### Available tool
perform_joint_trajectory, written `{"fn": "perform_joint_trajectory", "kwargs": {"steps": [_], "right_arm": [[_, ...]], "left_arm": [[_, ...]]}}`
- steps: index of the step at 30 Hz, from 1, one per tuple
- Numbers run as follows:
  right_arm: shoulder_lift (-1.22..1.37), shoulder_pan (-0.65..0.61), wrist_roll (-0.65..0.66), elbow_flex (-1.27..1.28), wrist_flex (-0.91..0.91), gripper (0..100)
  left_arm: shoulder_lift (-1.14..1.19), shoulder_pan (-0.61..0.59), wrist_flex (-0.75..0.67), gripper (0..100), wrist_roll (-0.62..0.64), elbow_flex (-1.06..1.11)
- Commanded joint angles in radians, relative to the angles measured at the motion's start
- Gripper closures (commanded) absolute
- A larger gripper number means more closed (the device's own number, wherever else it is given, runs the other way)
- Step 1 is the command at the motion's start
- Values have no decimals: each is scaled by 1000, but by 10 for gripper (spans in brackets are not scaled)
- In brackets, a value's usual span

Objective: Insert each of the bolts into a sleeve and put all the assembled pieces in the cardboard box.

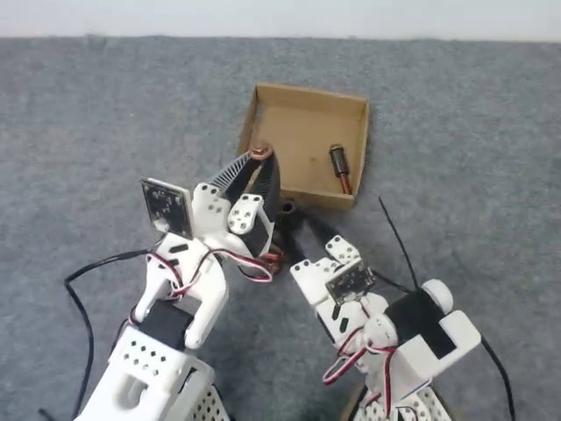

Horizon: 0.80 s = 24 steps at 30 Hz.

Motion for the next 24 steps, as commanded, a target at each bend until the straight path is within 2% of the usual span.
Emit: {"fn": "perform_joint_trajectory", "kwargs": {"steps": [1,6,13,24], "right_arm": [[-4,-31,-18,21,1,991],[-4,-31,-18,21,1,991],[-4,-33,-18,21,2,991],[-4,-54,-18,21,2,991]], "left_arm": [[-66,6,-5,989,-2,18],[-147,-2,-3,989,123,87],[-273,-34,-2,989,124,168],[-287,-28,-2,989,124,223]]}}
